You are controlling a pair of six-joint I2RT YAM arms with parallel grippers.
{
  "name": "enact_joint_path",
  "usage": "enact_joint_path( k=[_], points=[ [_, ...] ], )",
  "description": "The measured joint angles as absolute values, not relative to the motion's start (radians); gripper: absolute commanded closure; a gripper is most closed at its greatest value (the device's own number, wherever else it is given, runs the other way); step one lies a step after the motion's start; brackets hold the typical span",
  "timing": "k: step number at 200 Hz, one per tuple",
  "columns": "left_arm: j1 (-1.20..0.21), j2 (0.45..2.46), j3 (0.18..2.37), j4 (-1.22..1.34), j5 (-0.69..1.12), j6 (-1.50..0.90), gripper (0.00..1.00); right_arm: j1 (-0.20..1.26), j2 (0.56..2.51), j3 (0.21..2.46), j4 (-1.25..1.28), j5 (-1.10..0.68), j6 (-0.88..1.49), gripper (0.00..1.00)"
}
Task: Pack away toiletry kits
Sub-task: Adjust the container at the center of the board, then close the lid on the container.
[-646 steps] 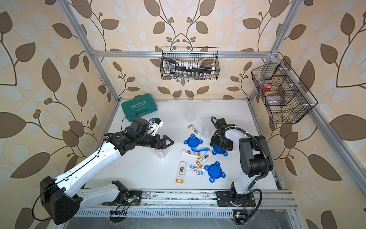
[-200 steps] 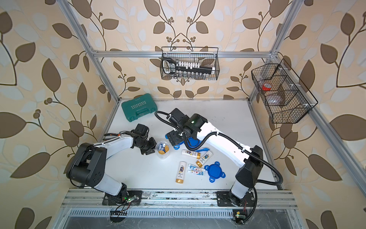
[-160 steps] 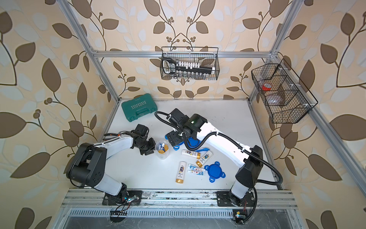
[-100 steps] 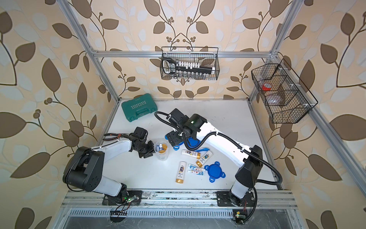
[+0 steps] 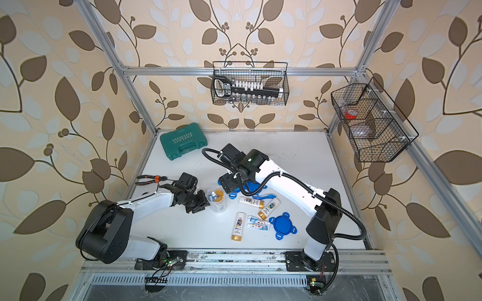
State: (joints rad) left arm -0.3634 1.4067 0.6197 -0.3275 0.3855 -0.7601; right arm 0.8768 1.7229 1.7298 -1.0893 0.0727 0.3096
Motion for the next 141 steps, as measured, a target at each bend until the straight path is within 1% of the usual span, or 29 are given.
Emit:
enact_joint_path(
  k=[35,57,110,141],
  points=[
    [-0.381,1.383,0.587,-0.278,0.390,-0.797,0.56,0.877,1.720,1.729,-1.099,0.082,0.321,0.27],
    [-0.381,1.346,0.566,-0.298,0.381,-0.805,0.54,0.877,1.708,1.724,-1.103,0.084,0.334,0.28],
    [-0.381,1.220,0.589,-0.556,0.284,-0.783,0.44,0.877,1.678,1.708,-1.102,0.099,0.342,0.28],
    [-0.380,1.138,0.692,-0.751,0.221,-0.773,0.34,0.877,1.681,1.737,-1.124,0.089,0.340,0.28]
  ],
)
